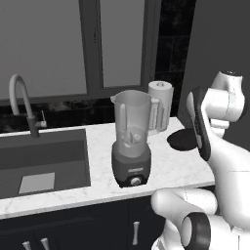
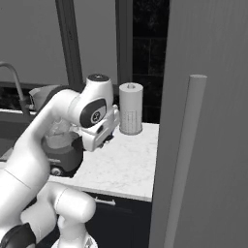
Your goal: Close the lid blender by securely placing the lid on top.
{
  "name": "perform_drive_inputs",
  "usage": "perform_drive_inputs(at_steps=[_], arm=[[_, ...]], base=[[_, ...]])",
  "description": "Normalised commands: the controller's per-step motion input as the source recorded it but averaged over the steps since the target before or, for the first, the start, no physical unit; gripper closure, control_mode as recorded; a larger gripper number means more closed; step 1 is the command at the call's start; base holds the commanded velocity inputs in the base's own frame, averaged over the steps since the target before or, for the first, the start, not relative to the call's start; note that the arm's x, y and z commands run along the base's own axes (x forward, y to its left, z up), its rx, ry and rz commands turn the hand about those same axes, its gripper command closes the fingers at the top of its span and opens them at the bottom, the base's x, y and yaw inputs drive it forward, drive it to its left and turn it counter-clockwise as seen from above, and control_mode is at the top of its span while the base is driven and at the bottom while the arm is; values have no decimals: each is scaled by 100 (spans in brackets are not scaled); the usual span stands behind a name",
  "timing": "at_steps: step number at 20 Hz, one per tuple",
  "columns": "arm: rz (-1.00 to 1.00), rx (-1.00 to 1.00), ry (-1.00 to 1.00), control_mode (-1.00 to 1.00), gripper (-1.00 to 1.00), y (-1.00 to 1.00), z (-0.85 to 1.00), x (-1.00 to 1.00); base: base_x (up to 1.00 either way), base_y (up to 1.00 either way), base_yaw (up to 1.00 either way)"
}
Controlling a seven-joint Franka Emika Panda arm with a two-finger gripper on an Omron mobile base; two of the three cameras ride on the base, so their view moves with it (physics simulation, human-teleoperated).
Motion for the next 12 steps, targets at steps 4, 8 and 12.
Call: perform_drive_inputs(at_steps=[4, 8, 12], arm=[[-4, 6, -16, -100, 100, 21, 60, -11], [-3, 5, -22, -100, 100, 29, 53, -1], [-3, 4, -25, -100, 100, 33, 49, 0]], base=[[0, 0, 0], [0, 0, 0], [0, 0, 0]])
